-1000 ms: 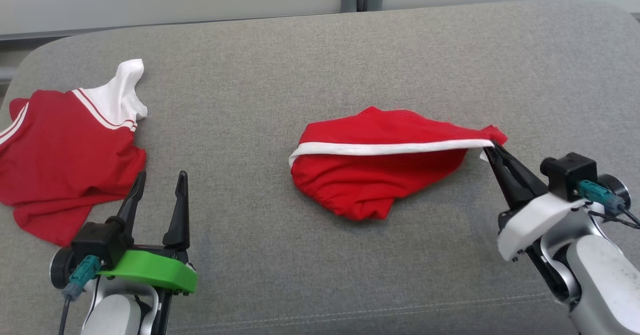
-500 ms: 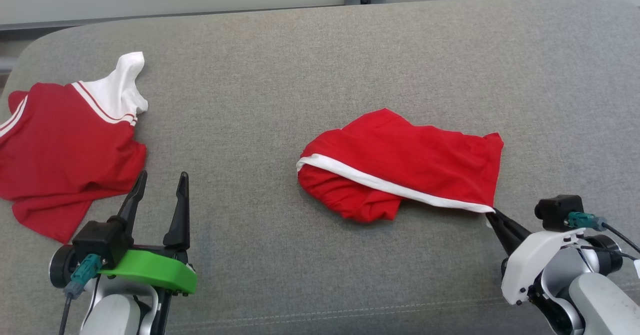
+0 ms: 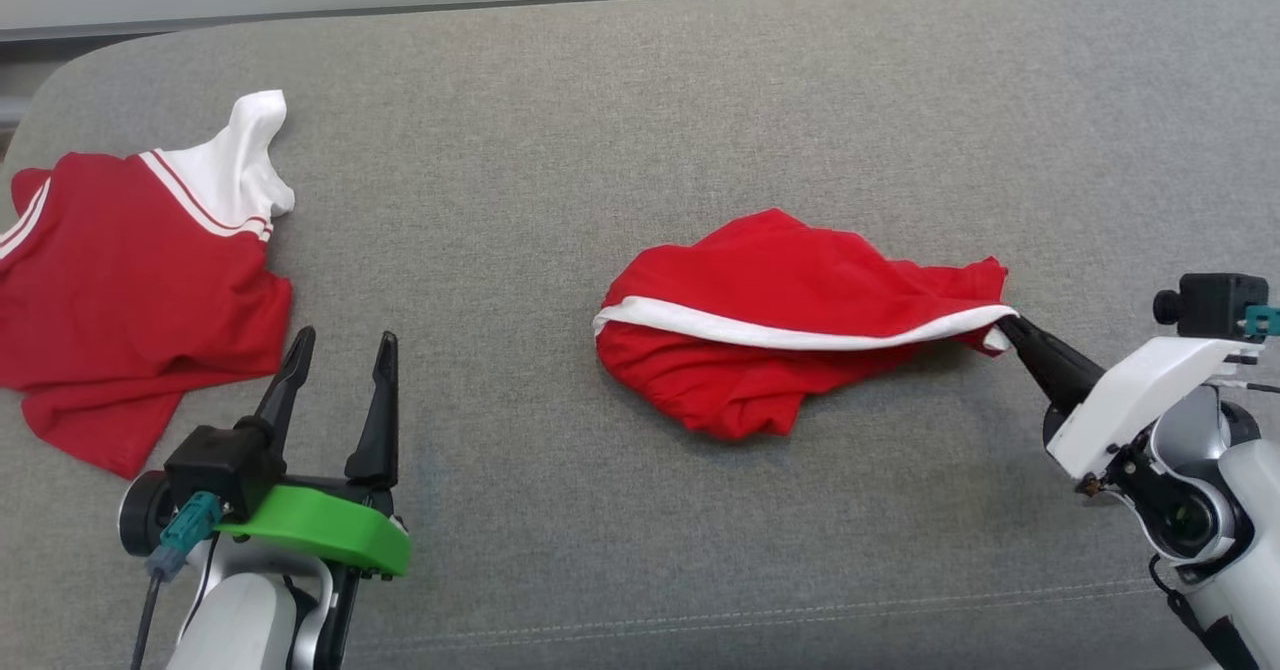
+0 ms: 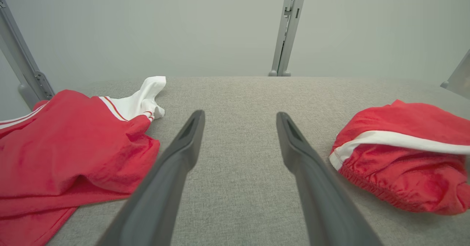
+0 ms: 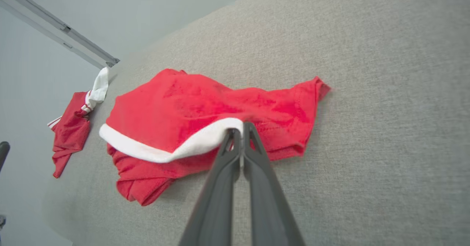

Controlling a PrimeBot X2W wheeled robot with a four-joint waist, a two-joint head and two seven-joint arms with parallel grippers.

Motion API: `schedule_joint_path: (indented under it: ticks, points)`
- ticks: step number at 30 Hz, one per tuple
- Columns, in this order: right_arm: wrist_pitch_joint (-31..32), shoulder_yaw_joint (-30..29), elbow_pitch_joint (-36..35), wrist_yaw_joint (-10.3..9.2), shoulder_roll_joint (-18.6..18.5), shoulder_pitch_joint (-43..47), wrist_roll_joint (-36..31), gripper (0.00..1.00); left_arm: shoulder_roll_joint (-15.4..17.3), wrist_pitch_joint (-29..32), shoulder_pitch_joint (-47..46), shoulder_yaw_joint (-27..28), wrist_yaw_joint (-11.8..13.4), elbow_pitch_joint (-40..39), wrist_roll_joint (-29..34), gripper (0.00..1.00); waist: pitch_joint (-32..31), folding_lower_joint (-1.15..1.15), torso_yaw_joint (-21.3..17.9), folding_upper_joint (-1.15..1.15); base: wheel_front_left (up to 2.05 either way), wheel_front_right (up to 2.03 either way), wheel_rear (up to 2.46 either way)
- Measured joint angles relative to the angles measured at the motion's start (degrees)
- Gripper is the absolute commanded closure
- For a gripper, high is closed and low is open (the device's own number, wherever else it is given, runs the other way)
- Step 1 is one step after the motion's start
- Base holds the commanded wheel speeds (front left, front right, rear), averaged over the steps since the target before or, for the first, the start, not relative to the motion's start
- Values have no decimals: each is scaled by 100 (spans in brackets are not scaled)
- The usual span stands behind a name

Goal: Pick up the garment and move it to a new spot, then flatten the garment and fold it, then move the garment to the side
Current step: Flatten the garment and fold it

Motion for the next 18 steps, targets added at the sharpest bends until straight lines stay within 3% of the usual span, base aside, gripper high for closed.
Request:
schedule_joint_path:
  ticks: [7,8,9,10,18]
  points:
    - [-229,120,1080,-1,58,-517,356,100,-80,-9,-82,-123,-52,88,0,0,38,0,158,0,0,0,0]
    - [-275,188,1209,-1,71,-581,372,87,-86,-9,-85,-135,-64,100,0,0,45,0,178,0,0,0,0]
    - [-369,216,1325,-1,119,-641,431,21,-87,-12,-92,-144,-65,109,-1,0,57,0,192,0,0,0,0]
    - [-464,254,1438,-1,163,-706,472,0,-88,-18,-104,-152,-67,116,-1,0,68,0,203,0,0,0,0]
    - [-1426,530,2018,-1,201,-829,461,0,-91,-23,-175,-185,-67,186,-19,0,77,0,259,0,0,0,0]
